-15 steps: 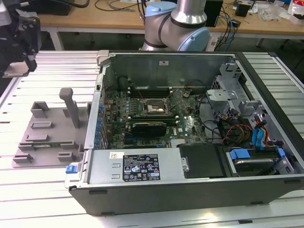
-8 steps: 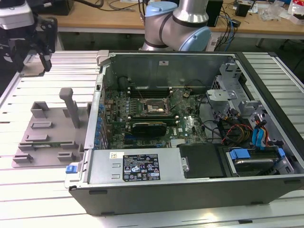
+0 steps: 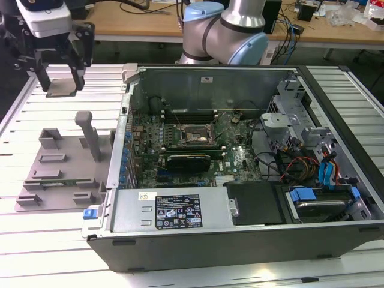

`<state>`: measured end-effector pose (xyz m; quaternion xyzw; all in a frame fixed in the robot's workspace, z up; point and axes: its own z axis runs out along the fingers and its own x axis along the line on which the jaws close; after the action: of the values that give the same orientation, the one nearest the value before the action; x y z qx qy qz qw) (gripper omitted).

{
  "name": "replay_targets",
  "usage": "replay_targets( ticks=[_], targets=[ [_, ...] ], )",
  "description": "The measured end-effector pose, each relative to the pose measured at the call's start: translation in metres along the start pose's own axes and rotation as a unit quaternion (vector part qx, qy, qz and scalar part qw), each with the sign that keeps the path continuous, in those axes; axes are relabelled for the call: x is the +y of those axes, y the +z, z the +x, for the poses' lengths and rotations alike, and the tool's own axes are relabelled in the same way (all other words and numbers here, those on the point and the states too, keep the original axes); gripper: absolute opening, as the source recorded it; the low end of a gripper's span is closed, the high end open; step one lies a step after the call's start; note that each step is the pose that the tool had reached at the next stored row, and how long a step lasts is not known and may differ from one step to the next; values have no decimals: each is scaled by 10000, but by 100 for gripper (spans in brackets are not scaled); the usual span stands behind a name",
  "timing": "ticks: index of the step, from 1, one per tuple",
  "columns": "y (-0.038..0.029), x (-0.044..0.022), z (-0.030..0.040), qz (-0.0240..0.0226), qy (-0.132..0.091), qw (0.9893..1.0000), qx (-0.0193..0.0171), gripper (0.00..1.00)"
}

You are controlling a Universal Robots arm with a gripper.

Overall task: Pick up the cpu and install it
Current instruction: 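Pick up the cpu and move it towards the insertion slot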

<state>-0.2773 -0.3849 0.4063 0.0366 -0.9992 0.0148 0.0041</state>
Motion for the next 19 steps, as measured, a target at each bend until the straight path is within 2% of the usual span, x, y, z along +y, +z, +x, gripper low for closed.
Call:
replay_targets(
  ticks=[4, 5, 10, 13, 15, 19],
  targets=[
    [-1, -13, -185, 0, 0, 10000, 0, 55],
    [-2, -19, -267, 0, 0, 10000, 1, 55],
    [-4, -38, -524, 0, 0, 10000, 4, 55],
    [-4, -44, -609, -1, 0, 10000, 4, 55],
    [-5, -55, -743, 0, -1, 10000, 6, 55],
    [-7, -65, -881, 0, 0, 10000, 7, 55]
  ],
)
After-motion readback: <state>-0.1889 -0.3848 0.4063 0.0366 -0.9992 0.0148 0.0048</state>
